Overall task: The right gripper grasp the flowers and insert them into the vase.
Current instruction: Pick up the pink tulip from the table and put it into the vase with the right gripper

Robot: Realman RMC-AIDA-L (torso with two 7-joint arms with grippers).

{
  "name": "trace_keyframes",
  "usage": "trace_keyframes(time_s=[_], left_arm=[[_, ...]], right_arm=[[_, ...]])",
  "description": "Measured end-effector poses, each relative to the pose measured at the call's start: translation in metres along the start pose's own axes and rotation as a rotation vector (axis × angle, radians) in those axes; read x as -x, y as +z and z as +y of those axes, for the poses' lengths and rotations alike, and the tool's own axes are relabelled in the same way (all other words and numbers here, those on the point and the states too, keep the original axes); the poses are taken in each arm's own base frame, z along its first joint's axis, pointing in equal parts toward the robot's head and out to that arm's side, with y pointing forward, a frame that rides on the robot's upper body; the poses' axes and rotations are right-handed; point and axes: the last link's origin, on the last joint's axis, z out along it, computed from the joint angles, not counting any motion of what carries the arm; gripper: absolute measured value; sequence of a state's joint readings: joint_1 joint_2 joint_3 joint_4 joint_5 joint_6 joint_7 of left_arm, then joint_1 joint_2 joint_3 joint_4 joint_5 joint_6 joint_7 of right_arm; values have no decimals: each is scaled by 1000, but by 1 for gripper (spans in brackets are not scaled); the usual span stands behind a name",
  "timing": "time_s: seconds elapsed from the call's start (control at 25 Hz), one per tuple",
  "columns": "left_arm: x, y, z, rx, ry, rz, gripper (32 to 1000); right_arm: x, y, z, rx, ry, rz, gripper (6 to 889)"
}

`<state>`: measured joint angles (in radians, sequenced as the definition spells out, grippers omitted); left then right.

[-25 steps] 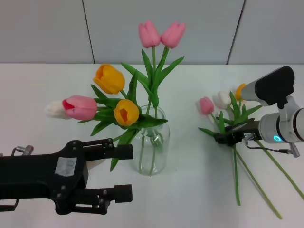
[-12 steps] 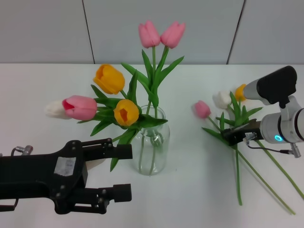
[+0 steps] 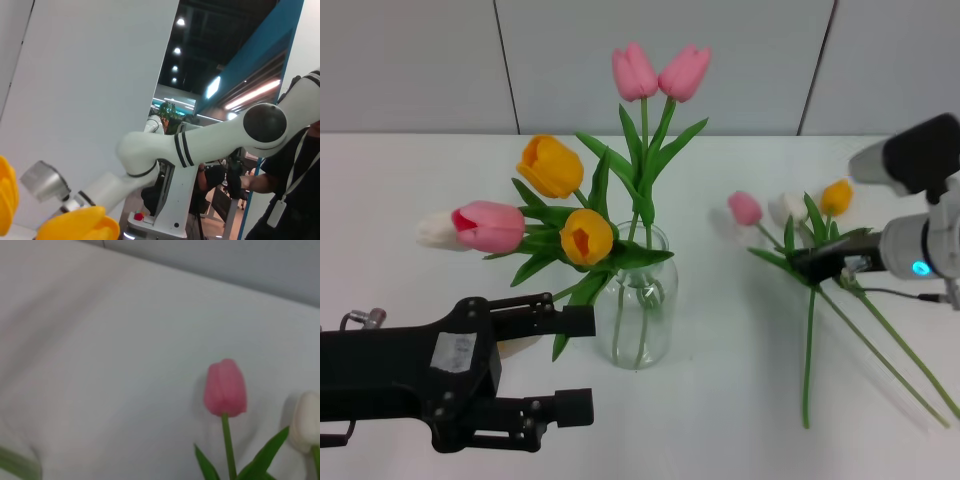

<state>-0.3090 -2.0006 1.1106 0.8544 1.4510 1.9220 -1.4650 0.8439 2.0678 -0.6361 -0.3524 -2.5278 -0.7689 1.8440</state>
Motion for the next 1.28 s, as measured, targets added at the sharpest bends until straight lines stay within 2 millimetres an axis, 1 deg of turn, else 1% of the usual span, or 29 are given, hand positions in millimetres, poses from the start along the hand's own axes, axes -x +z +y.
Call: trace_keyframes(time_s=[0.16,0.36,0.44,0.64,0.8,0.84,0.92,1.08,1.2,1.28], left_arm=[[1,-1,0,-2,-2,0,837],[1,-2,1,-6,-4,-2,837],[1,-3,1,-7,-4,-3,837],[1,-4,1,-8,-5,-4,837],[1,-4,1,-8,-5,-4,837],[1,-4,1,-8,-4,-3,837],[1,-4,1,-8,-4,-3,837],[1,-3,1,-8,-4,-3,837],[1,-3,1,-8,-4,-2,837],[1,-3,1,-7,-4,-2,837]], right_arm=[[7,-16,-7,40,25,-76,26],[15,-46,-20,75,43,-236,25],[21,-60,-19,120,36,-321,24],[37,-95,-6,283,-23,-571,22],[48,-117,4,385,-94,-717,21],[53,-124,11,432,-118,-764,21],[55,-127,14,454,-129,-787,21],[71,-137,25,524,-173,-869,21],[91,-138,36,565,-213,-909,20],[107,-135,47,588,-252,-930,20]])
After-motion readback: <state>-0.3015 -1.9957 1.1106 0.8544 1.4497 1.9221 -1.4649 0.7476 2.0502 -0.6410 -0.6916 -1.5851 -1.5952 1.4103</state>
